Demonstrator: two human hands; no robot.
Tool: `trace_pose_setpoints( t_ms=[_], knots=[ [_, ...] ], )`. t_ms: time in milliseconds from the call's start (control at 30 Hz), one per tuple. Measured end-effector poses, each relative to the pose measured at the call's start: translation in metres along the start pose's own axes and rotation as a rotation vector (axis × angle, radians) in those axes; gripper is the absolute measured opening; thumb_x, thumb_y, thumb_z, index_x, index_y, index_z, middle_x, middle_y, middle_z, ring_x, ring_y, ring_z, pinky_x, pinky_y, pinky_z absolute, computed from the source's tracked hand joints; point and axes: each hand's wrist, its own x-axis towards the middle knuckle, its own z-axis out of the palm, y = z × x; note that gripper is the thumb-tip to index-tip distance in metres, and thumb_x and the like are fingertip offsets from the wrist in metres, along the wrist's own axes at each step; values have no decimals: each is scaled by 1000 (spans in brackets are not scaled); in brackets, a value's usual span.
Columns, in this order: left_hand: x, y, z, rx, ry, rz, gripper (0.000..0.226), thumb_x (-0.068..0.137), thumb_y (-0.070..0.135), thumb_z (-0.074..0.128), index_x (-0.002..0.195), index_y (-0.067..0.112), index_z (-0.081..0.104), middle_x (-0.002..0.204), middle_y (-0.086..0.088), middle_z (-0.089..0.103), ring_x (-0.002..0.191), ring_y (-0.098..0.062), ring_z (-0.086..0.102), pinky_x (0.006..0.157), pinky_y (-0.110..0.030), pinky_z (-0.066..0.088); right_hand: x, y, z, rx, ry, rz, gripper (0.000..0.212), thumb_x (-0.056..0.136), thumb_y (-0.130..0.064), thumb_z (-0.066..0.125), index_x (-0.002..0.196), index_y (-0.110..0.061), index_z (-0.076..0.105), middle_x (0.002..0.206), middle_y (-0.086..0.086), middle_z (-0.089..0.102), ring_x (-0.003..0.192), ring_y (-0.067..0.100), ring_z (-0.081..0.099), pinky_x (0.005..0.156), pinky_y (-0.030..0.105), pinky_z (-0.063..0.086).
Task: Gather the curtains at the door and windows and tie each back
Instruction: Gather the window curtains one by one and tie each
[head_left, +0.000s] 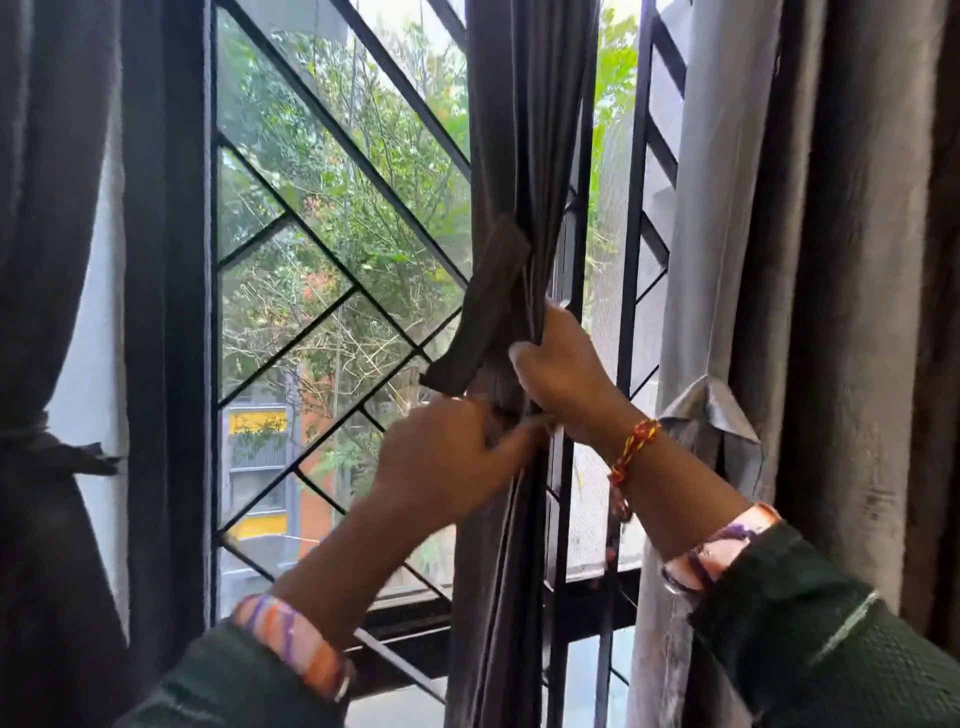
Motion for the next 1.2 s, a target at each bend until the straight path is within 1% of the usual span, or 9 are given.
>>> trace_pose_setpoints(
  t_ms=[200,333,433,600,700,867,1033,1133,1200],
  knots=[
    [56,-8,-10,-326,436,226,14,73,5,63,87,6,63,76,3,60,66,1,54,57,-8,43,6,12,-16,125,-108,20,40,75,12,39,85,-23,55,64,-4,53,53,10,47,44,18,36],
    [78,0,-5,-211,697,72,15,78,12,62,86,1,69,81,-15,71,72,-26,66,59,-35,55,11,23,-23,138,-144,5,42,76,8,39,102,-17,60,82,9,66,67,23,60,59,37,51],
    [86,12,0,6,796,12,27,82,28,62,92,5,70,84,-18,71,73,-34,66,69,-34,49,15,30,-28,82,-134,-19,42,78,5,40,113,-12,58,96,10,67,80,25,62,63,29,52],
    [92,48,10,-424,572,-97,32,77,43,68,96,17,66,82,8,71,76,-8,68,73,-29,55,8,30,-26,-201,-56,-165,57,85,-4,44,141,-6,29,110,20,63,97,37,61,75,37,48],
    [99,55,8,-578,524,-85,42,72,39,76,89,1,66,78,-3,71,72,-10,70,67,-32,58,-1,22,-23,-346,-84,-196,62,89,-13,46,145,-9,21,141,19,40,116,37,53,84,40,47],
    [118,68,-12,-847,424,-424,38,82,23,68,104,-6,60,81,-10,61,62,-14,59,55,-18,53,-8,11,-18,-356,-205,-412,80,88,-19,49,149,-5,-1,157,16,3,145,32,7,111,48,30],
    [118,46,-25,-899,477,-548,15,92,17,52,89,5,59,74,-11,62,61,-21,60,57,-29,52,23,29,-31,265,-76,-476,46,77,-41,56,120,-26,59,121,0,65,110,16,61,90,36,51],
    [108,40,-37,-1109,318,-576,26,94,19,47,85,5,67,64,-5,71,54,-13,68,49,-25,56,65,53,-38,535,284,-184,22,85,-7,55,100,-15,70,90,0,69,79,11,62,73,20,48],
    [106,39,-43,-1195,229,-552,39,93,21,46,70,5,73,64,-4,72,56,-13,69,50,-26,57,84,65,-43,685,257,69,29,88,3,45,103,-11,66,88,-2,65,82,12,58,73,20,46]
  ],
)
